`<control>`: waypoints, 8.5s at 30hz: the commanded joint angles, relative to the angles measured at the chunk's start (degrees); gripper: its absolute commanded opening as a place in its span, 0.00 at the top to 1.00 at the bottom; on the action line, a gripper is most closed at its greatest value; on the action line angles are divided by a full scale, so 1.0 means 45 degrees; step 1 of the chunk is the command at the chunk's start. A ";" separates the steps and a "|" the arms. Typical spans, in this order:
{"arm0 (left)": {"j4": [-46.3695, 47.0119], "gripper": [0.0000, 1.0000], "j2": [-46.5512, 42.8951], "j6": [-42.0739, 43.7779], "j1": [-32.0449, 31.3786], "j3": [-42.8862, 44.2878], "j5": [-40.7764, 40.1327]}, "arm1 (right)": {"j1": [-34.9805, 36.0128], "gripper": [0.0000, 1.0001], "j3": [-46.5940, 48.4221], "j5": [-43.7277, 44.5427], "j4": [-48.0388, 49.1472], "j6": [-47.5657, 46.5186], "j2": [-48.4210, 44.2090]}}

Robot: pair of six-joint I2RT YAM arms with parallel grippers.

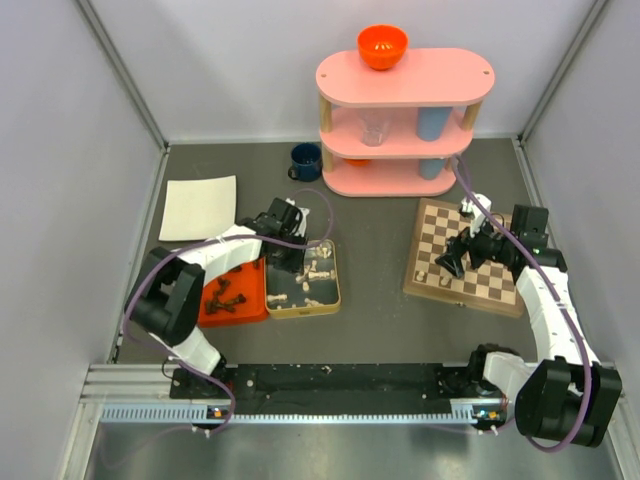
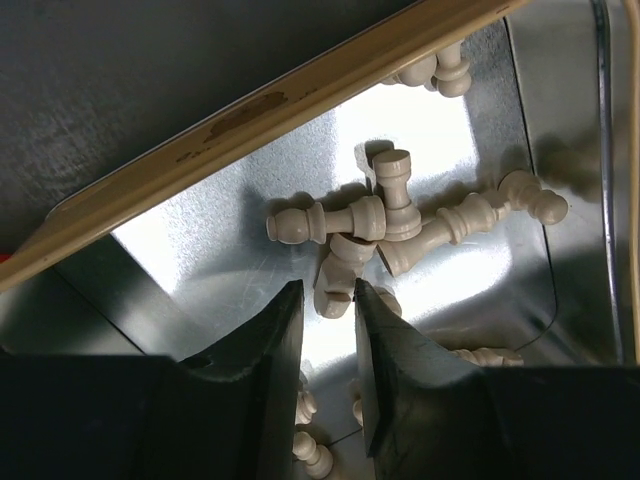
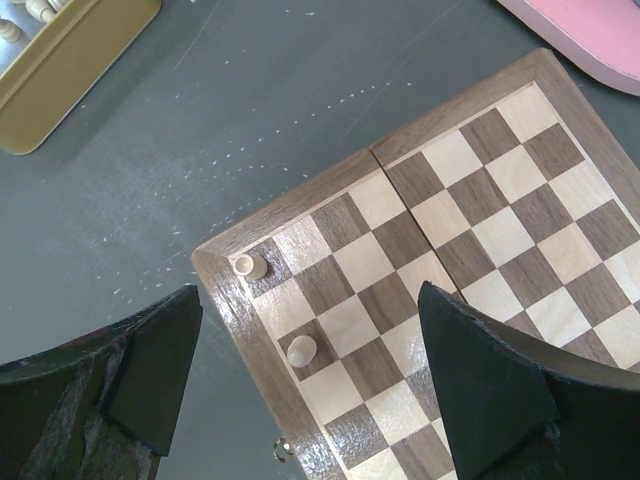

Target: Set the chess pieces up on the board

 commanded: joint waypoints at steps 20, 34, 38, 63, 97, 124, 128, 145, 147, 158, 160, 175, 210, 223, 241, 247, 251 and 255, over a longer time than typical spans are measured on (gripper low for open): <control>-0.0382 1.00 0.1246 0.0226 -0.0627 0.0861 -0.0896 | 0.0124 0.11 0.0025 -0.0347 0.0145 -0.0318 -0.0250; 0.3289 1.00 -0.2055 -0.2782 0.0758 -0.2106 0.2715 | 0.0728 0.11 0.0044 -0.1518 -0.0031 -0.0357 -0.0251; 0.4168 1.00 -0.2134 -0.3271 0.1285 -0.2597 0.4063 | 0.1507 0.11 0.0317 -0.2397 -0.0284 -0.0239 -0.0056; 1.3796 1.00 -0.5610 -1.1979 0.2205 -0.7945 0.5239 | 0.9927 0.14 0.4125 -0.0685 0.3481 0.7159 0.5019; 1.5965 0.98 -0.8854 -1.7821 0.2049 -1.1093 0.3245 | 1.3034 0.45 0.7173 0.3480 0.5438 1.1108 0.9163; 1.4798 0.51 -0.8638 -1.6361 0.2029 -1.1269 0.3168 | 1.3034 0.85 0.6197 0.4437 0.5692 0.9879 0.8930; 1.3377 0.41 -0.9145 -1.4916 0.2107 -1.0958 0.2991 | 1.3034 0.85 0.5943 0.4418 0.5556 0.9216 0.8754; 1.1708 0.41 -0.7487 -1.1006 0.2557 -0.8985 0.6056 | 1.3034 0.85 0.5161 0.2738 0.5653 0.7300 0.8011; 1.1806 0.47 -0.7291 -1.1025 0.2576 -0.8965 0.6174 | 1.3034 0.86 0.5142 0.2602 0.5633 0.7261 0.8011; 1.2488 0.53 -0.7232 -1.1532 0.2634 -0.8945 0.6506 | 1.3034 0.85 0.5064 0.2074 0.5555 0.7007 0.8070; 1.2646 0.57 -0.7251 -1.1669 0.2674 -0.9023 0.6546 | 1.3034 0.85 0.5064 0.2035 0.5555 0.6987 0.8051; 1.3251 0.98 -0.7466 -1.2392 0.2869 -0.9257 0.6761 | 1.3034 0.77 0.5063 0.1995 0.5264 0.6812 0.7778; 0.7060 1.00 -0.9458 -2.0361 0.2889 -0.9004 0.5218 | 1.3834 0.42 0.6841 0.3478 0.2644 -0.0845 0.7620; 0.8232 1.00 -0.9380 -2.1162 0.2889 -0.9374 0.5628 | 1.4674 0.58 0.6431 0.4183 0.3055 -0.0923 0.7933; 0.9130 1.00 -0.9283 -2.1533 0.2889 -0.9687 0.5882 | 1.5026 0.78 0.6568 0.4691 0.3445 -0.0728 0.8265; 0.9287 1.00 -0.9322 -2.1631 0.2889 -0.9687 0.5940 | 1.5104 0.89 0.6451 0.5100 0.3894 -0.0260 0.8343; 0.9657 0.79 -0.9283 -2.1631 0.2889 -0.9785 0.5980 | 1.5104 0.98 0.6373 0.5413 0.3973 -0.0103 0.8227; 0.9814 0.59 -0.9458 -2.1573 0.2889 -0.9921 0.5902 | 1.5065 1.00 0.6197 0.5316 0.3778 -0.0102 0.8012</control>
